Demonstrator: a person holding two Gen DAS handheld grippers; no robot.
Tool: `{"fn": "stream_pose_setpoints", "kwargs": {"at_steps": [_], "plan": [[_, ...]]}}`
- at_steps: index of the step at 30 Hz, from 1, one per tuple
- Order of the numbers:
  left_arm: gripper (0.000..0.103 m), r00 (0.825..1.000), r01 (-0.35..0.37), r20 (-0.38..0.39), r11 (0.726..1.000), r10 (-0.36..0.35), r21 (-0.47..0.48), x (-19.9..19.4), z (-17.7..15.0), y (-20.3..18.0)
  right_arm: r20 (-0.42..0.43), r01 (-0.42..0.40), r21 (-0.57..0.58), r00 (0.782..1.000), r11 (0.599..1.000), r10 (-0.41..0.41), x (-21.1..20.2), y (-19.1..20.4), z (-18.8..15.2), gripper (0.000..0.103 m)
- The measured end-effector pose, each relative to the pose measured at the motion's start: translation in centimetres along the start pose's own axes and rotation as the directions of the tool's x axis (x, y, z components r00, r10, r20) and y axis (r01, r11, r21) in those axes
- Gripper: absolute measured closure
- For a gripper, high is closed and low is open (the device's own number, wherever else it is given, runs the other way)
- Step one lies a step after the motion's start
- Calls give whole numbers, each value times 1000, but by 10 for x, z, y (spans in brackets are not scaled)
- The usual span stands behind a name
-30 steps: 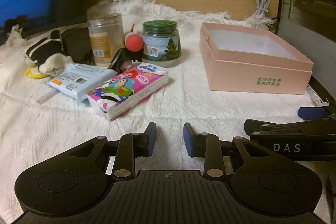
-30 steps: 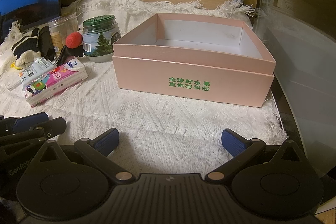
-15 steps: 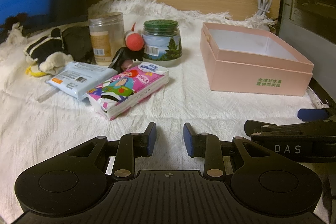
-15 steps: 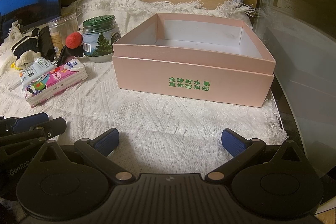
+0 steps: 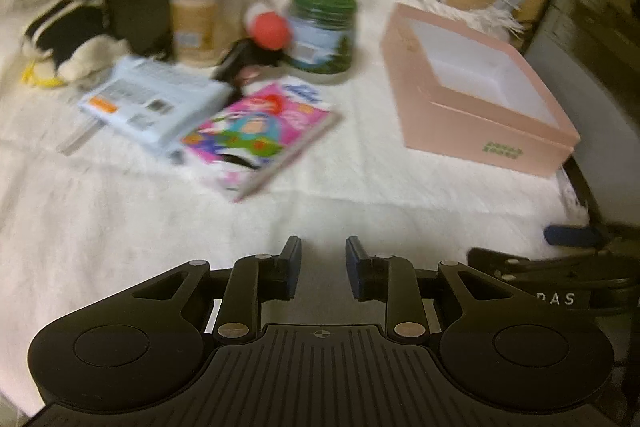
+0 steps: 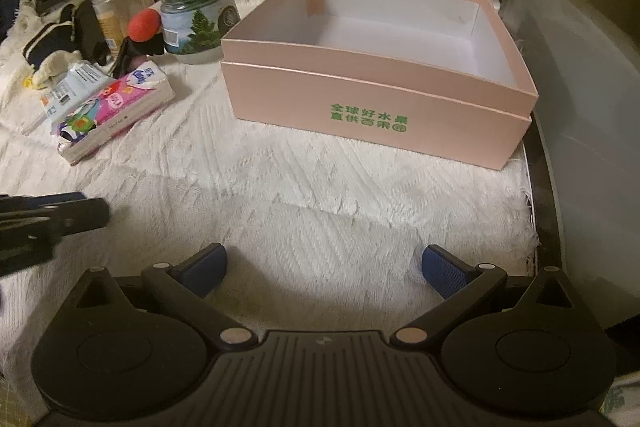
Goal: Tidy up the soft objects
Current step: 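Reach the right gripper to the blue-white wet-wipes packet and grasp it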
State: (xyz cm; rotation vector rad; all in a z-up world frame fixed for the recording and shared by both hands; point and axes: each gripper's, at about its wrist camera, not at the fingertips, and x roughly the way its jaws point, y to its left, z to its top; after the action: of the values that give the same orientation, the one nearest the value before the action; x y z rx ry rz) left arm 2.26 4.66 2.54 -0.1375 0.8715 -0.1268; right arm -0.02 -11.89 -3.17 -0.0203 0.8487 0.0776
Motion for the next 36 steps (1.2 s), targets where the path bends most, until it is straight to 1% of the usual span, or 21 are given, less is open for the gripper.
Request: {"fn": "stream_pose_setpoints", "kwargs": {"at_steps": [2, 3, 5, 7, 10, 12, 14, 15, 16, 17, 19, 20, 23, 26, 27, 28, 29, 30, 32, 33, 36], "plan": [[75, 999, 21, -34, 999, -23, -36, -4, 9, 18, -16, 4, 8, 1000, 1000, -4, -1, 0, 3, 0], [75, 999, 17, -38, 997, -20, -74, -8, 15, 32, -19, 6, 8, 1000, 1000, -6, 0, 0, 3, 0], [75, 1000, -11, -28, 991, 8, -133, -17, 26, 56, -24, -1, -5, 1000, 1000, 1, 1, 1, 5, 0], [75, 999, -50, -13, 982, 49, -180, -23, 40, 82, -38, 5, 15, 999, 1000, -4, 1, 2, 8, 0], [75, 997, -69, -32, 970, 63, -233, -24, 64, 119, -5, -23, 33, 1000, 999, 23, -5, 12, 10, 0], [75, 997, -37, -76, 961, 16, -275, -16, 81, 140, 63, -3, 6, 998, 1000, 3, -17, 29, 11, 0], [75, 994, 6, -103, 944, -43, -330, -8, 91, 154, 153, 20, 0, 988, 1000, -20, -30, 44, 14, 0], [75, 991, 20, -120, 935, -67, -353, -3, 95, 158, 184, 15, 11, 983, 1000, -17, -35, 51, 17, 0], [75, 987, 26, -139, 930, -83, -367, 2, 98, 161, 187, -9, 23, 982, 1000, 5, -38, 58, 23, 0], [75, 985, 34, -147, 931, -93, -364, 4, 101, 163, 172, -56, 32, 984, 998, 49, -38, 66, 30, 0], [75, 986, 70, -122, 949, -112, -307, 5, 106, 162, 142, -125, 42, 983, 991, 118, -34, 83, 46, 0], [75, 988, 74, -108, 957, -108, -279, 3, 108, 164, 142, -130, 60, 983, 990, 120, -29, 94, 56, 0], [75, 991, 74, -96, 975, -96, -210, 4, 111, 173, 158, -96, 141, 985, 985, 74, -7, 125, 78, 0], [74, 992, 82, -88, 991, -92, -109, 3, 117, 180, 107, -66, 168, 993, 984, 48, 27, 151, 97, 1], [74, 991, 105, -80, 993, -109, -50, 3, 121, 178, 87, -45, 149, 996, 988, 32, 37, 159, 100, 7], [74, 987, 144, -78, 989, -142, 23, 3, 126, 175, 63, -16, 124, 998, 992, 8, 44, 166, 100, 19], [74, 980, 188, -82, 979, -182, 74, 6, 131, 171, 37, 3, 97, 999, 995, -7, 48, 171, 98, 23], [73, 966, 249, -95, 961, -239, 123, 12, 139, 166, 36, 5, 86, 999, 996, -8, 47, 173, 95, 27], [74, 945, 323, -123, 928, -304, 188, 29, 151, 159, 34, 51, 77, 998, 996, -53, 38, 172, 86, 34], [74, 941, 334, -138, 918, -310, 214, 39, 156, 156, 30, 83, 75, 996, 994, -85, 32, 170, 80, 37], [74, 940, 332, -174, 910, -295, 248, 70, 168, 154, 2, 141, 100, 990, 985, -142, 19, 157, 61, 37]]}}
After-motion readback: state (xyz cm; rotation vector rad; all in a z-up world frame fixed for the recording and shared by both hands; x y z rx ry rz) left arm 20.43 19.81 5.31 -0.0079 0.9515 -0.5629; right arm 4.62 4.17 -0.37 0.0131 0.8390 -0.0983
